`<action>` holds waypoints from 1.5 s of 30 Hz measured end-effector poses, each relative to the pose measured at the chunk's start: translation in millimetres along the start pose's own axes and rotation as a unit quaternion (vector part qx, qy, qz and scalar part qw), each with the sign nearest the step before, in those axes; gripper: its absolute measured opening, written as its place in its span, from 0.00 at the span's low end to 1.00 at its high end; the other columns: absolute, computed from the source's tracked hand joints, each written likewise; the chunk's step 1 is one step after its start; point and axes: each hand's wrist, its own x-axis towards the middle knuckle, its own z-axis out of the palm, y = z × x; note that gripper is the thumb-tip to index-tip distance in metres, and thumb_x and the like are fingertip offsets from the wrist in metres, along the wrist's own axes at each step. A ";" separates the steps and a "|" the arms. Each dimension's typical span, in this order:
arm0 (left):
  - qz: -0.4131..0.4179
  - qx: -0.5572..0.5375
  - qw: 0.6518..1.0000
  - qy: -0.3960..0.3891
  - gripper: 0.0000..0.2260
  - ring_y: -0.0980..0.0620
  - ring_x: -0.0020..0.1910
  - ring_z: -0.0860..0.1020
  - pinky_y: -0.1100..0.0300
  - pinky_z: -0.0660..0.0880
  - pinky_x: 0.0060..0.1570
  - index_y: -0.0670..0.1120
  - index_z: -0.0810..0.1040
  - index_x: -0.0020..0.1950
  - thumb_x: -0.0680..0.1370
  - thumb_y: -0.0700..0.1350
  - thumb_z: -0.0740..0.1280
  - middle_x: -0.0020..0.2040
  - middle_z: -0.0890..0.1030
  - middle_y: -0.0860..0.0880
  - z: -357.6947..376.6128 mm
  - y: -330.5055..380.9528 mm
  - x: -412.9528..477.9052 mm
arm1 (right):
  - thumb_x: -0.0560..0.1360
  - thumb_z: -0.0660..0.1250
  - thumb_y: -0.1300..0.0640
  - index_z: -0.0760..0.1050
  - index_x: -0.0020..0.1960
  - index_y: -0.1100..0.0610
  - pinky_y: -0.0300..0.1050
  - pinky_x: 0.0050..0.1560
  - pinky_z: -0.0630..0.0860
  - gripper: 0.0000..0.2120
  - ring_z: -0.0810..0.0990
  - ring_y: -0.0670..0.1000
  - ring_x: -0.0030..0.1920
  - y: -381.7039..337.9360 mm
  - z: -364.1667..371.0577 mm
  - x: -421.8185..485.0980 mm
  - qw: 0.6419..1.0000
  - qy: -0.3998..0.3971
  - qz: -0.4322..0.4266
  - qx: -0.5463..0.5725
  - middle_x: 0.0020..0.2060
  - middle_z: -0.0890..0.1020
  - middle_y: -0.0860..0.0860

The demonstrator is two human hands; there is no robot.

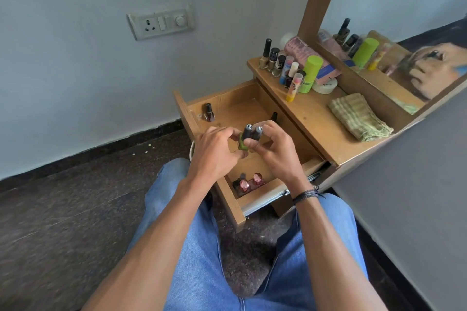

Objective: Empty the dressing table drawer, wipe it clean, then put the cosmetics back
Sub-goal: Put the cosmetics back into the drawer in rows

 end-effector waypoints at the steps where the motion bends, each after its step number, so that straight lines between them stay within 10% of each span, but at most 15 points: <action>1: -0.003 -0.004 1.000 0.007 0.17 0.50 0.54 0.76 0.47 0.72 0.56 0.52 0.83 0.57 0.71 0.55 0.78 0.35 0.69 0.66 -0.2 -1.1 1.1 | 0.77 0.75 0.54 0.83 0.52 0.55 0.40 0.49 0.76 0.07 0.79 0.44 0.52 0.2 -0.4 0.6 1.000 0.000 0.003 0.010 0.51 0.80 0.44; 9: -0.105 0.034 0.988 0.105 0.18 0.48 0.64 0.72 0.51 0.64 0.59 0.51 0.82 0.56 0.69 0.54 0.79 0.56 0.81 0.54 -6.8 -25.6 39.5 | 0.77 0.75 0.59 0.83 0.49 0.61 0.26 0.42 0.71 0.05 0.80 0.35 0.44 4.1 0.3 -3.5 0.993 0.075 0.050 0.070 0.52 0.82 0.51; 17: -0.109 0.126 0.986 0.026 0.23 0.43 0.71 0.62 0.46 0.62 0.63 0.50 0.83 0.57 0.68 0.60 0.79 0.68 0.72 0.52 -10.8 -60.9 85.1 | 0.76 0.75 0.56 0.83 0.45 0.58 0.25 0.46 0.70 0.05 0.80 0.36 0.47 19.5 3.9 -2.3 0.991 0.074 0.095 0.056 0.50 0.83 0.46; 32: -0.097 0.193 0.976 0.022 0.21 0.44 0.69 0.63 0.46 0.61 0.62 0.53 0.84 0.52 0.65 0.63 0.79 0.66 0.72 0.53 6.8 -65.9 89.3 | 0.76 0.75 0.49 0.82 0.48 0.51 0.52 0.55 0.81 0.06 0.82 0.46 0.50 33.1 19.4 12.2 0.986 0.036 0.159 -0.037 0.49 0.82 0.45; 45: -0.079 0.247 0.965 0.027 0.21 0.45 0.64 0.66 0.46 0.64 0.60 0.49 0.83 0.50 0.68 0.64 0.74 0.63 0.72 0.51 10.3 -67.3 88.3 | 0.75 0.75 0.48 0.81 0.48 0.55 0.55 0.51 0.79 0.11 0.80 0.51 0.48 31.6 46.6 80.8 0.988 -0.021 0.135 -0.073 0.48 0.81 0.48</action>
